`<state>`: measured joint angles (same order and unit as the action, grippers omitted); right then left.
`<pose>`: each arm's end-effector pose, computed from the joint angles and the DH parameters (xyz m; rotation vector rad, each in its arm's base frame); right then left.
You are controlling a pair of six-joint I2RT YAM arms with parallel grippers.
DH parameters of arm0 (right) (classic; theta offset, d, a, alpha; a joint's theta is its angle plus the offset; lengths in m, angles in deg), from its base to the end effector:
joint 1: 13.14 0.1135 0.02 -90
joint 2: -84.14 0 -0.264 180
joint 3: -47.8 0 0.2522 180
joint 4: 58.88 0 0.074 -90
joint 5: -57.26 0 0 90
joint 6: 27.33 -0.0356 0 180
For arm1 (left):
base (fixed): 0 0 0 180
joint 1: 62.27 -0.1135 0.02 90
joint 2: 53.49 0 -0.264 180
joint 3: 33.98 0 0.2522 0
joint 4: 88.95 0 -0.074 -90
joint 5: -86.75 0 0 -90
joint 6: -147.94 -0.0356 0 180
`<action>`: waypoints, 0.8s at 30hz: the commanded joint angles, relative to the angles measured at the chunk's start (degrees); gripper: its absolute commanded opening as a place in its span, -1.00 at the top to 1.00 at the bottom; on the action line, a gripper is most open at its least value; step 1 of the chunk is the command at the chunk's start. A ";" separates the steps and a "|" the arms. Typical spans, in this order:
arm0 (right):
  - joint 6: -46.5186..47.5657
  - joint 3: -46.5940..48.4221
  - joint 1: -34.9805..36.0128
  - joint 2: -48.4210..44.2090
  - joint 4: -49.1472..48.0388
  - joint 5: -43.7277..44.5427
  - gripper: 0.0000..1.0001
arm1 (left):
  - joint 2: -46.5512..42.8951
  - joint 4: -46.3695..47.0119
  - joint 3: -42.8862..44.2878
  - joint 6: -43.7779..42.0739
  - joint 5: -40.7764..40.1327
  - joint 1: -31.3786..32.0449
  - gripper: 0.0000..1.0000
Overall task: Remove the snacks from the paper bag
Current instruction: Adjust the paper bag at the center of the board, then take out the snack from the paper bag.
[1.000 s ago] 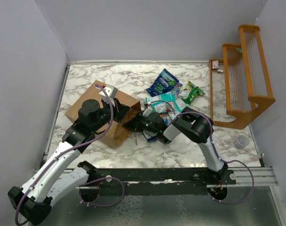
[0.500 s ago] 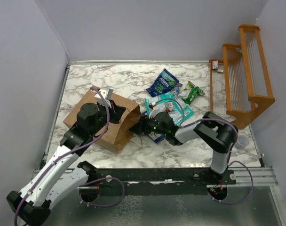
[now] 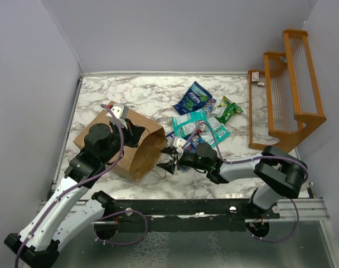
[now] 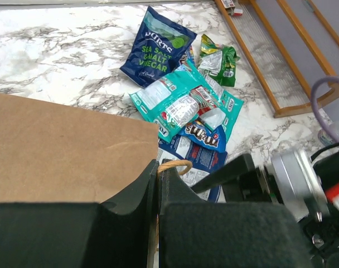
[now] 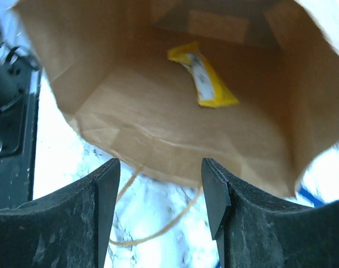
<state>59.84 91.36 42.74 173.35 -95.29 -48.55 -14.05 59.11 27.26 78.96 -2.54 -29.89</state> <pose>0.1600 0.2534 0.1797 -1.0042 1.5311 0.9782 0.1333 -0.0851 0.3556 0.1873 1.7892 -0.6865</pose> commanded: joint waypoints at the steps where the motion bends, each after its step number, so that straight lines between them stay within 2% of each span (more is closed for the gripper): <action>1: 23.06 0.25 3.42 7.86 -17.32 -8.23 -0.14 | -1.28 -1.18 2.45 0.06 -1.37 0.14 1.00; 4: 25.93 5.11 4.05 15.69 -23.22 -5.89 -0.04 | -2.08 -1.96 2.43 0.44 -1.43 0.14 1.00; 9: 30.04 14.45 4.37 25.55 -24.09 -4.78 -0.01 | -3.25 -2.70 2.32 1.62 -0.87 0.11 1.00; 16: 34.21 26.12 5.11 34.25 -18.30 -3.93 -0.21 | -4.40 -2.93 2.09 2.69 -0.43 0.14 1.00; 24: 35.06 32.44 6.43 40.32 -14.74 -1.28 -0.33 | -4.62 -3.34 3.09 3.36 -0.15 0.14 1.00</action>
<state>93.06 120.91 48.34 210.73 -112.39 -52.29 -18.21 55.33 28.07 81.41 -2.74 -29.89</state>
